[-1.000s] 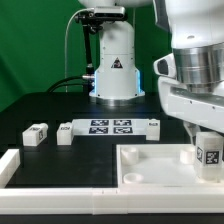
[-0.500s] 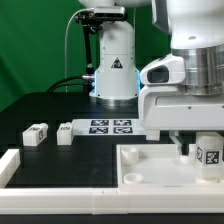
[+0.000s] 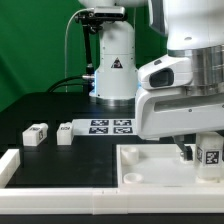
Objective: Assemble one leg
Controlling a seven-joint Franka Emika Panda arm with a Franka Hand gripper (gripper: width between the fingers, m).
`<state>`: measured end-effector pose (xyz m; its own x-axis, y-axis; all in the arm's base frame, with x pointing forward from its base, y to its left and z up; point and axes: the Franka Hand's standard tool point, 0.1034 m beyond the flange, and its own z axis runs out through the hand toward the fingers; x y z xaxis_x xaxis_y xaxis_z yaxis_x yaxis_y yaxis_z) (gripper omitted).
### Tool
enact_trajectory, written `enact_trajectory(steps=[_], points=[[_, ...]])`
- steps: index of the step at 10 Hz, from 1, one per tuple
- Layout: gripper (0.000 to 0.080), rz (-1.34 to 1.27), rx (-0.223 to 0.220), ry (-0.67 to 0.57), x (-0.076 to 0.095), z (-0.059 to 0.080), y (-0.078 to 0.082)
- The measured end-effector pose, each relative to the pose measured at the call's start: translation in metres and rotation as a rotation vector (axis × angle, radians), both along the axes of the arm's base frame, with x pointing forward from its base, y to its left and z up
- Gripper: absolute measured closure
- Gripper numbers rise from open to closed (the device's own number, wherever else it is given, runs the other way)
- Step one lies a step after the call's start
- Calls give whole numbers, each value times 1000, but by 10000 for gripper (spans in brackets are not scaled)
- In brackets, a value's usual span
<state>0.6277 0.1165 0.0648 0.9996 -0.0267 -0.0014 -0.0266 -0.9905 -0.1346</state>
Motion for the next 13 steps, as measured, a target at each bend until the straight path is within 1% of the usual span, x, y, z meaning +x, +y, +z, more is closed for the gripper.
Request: enact_trajectory(steps=[1,4,5,6,7,9,10,12,13], points=[[511,0,0,0,0,0,0],[511,-30,0,4,0,0,0],[511,-79,1,11,0,0,0],[511,-196,3,21,1,0,-1],[511,-417,7,20,1,-1,-1],[509,-684,1,44,0,-1,-1],[509,-779,12,61,0,-1,-2],[509,-1100,36,115,0,-3,-4],[509,-1265,38,138,0,-3,-4]])
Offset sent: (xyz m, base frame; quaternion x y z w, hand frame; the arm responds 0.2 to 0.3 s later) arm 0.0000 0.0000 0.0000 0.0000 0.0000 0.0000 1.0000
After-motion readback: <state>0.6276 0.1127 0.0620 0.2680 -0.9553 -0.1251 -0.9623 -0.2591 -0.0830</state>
